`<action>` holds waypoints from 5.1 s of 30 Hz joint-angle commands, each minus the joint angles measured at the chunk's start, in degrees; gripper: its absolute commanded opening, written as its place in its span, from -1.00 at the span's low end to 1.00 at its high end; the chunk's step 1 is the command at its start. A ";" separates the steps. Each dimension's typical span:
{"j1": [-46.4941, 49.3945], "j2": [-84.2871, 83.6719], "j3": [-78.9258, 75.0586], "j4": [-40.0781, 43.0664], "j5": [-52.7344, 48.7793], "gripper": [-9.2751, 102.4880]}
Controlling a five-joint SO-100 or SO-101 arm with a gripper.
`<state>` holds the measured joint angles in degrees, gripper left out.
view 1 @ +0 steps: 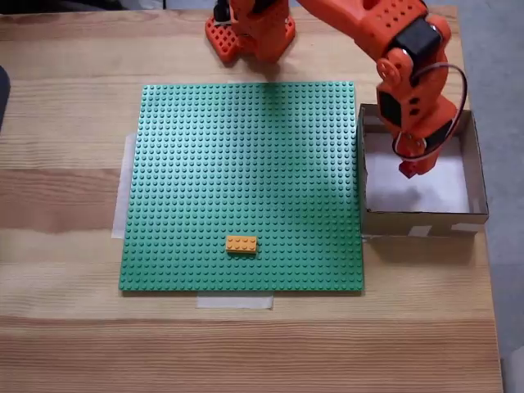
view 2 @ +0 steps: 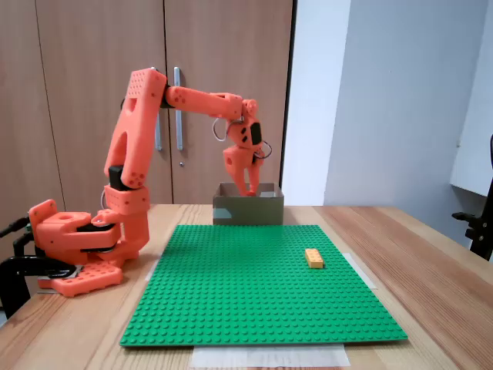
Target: Pick the red lego block and put it in the box.
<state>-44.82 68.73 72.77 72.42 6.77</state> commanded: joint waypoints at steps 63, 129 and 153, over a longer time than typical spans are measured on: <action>44.82 91.93 86.40 -38.85 -0.18 -0.85; 45.18 118.21 109.60 -26.81 -7.56 -0.85; 45.18 118.21 109.60 -26.81 -7.65 -0.85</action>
<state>0.35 186.50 181.93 45.44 -0.79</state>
